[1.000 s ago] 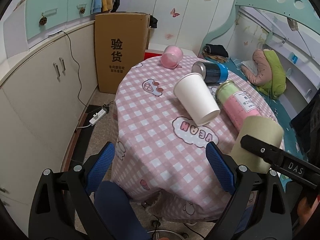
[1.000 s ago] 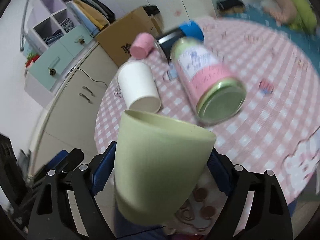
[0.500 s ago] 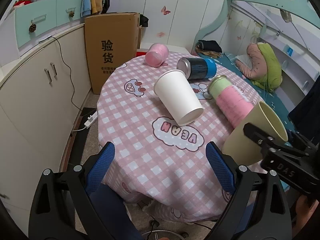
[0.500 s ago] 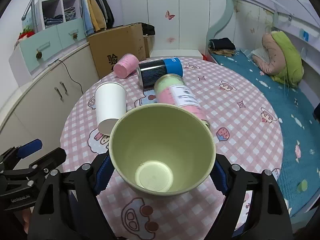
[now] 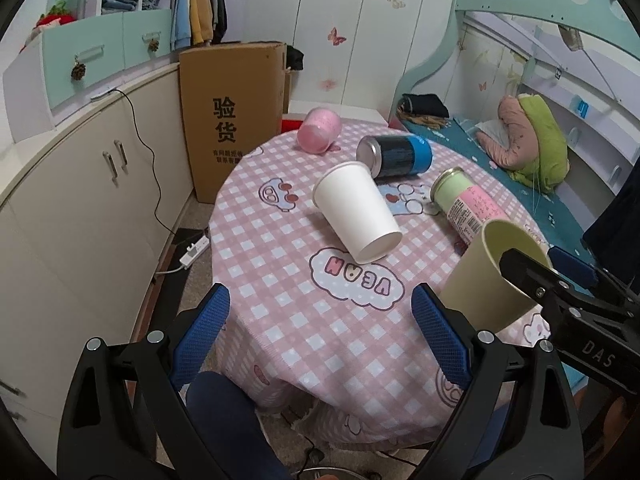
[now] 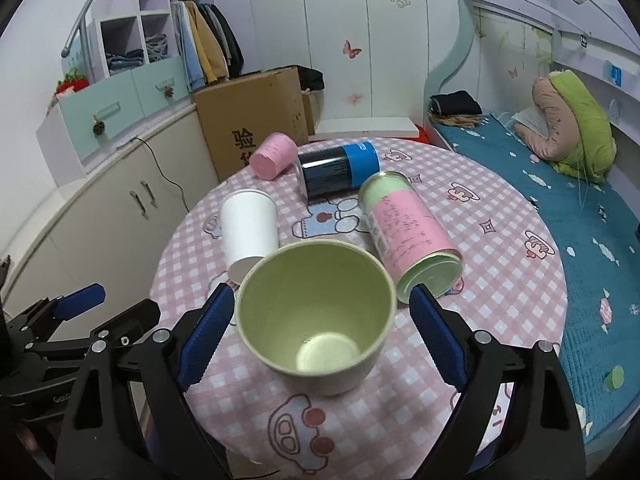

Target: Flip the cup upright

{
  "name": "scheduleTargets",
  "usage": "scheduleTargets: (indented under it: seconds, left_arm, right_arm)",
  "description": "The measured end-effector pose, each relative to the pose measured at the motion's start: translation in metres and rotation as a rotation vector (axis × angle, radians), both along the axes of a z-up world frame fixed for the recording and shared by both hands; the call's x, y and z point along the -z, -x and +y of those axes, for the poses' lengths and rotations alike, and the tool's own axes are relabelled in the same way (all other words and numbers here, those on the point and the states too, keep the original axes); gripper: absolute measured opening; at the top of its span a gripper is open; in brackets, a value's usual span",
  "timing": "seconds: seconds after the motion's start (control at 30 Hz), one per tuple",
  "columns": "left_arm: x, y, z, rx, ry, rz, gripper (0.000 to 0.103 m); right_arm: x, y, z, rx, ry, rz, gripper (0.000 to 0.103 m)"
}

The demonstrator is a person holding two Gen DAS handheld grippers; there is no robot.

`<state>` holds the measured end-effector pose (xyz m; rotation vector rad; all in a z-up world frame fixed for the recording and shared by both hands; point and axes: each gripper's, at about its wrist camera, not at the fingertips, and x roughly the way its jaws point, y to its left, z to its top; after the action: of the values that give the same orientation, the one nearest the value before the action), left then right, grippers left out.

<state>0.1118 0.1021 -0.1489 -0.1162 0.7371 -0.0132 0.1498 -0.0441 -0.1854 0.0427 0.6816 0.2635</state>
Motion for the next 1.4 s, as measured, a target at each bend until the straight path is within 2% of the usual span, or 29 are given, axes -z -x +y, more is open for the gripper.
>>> scheduleTargets:
  seconds: [0.27, 0.53, 0.6, 0.77, 0.87, 1.17, 1.4]
  left_arm:
    - [-0.026, 0.025, -0.013, -0.002, -0.018, -0.077, 0.093]
    - [-0.064, 0.063, -0.032, -0.002, -0.052, -0.208, 0.093]
    - [-0.072, 0.071, -0.037, 0.0, -0.062, -0.238, 0.094]
    - [-0.087, 0.091, -0.045, 0.008, -0.066, -0.299, 0.094]
    - [-0.095, 0.102, -0.049, 0.012, -0.078, -0.328, 0.095]
    - [-0.113, 0.127, -0.061, 0.007, -0.119, -0.412, 0.095]
    - [-0.117, 0.133, -0.065, 0.011, -0.126, -0.435, 0.095]
  right_arm:
    - [-0.026, 0.033, -0.013, 0.01, -0.011, -0.066, 0.086]
    - [-0.063, 0.084, -0.04, 0.056, -0.02, -0.185, 0.087]
    - [-0.072, 0.098, -0.047, 0.072, -0.027, -0.216, 0.096]
    - [-0.087, 0.127, -0.05, 0.084, -0.009, -0.295, 0.096]
    - [-0.091, 0.137, -0.047, 0.086, 0.021, -0.323, 0.096]
    - [-0.096, 0.161, -0.048, 0.077, 0.02, -0.378, 0.096]
    - [-0.1, 0.172, -0.051, 0.083, 0.016, -0.407, 0.096]
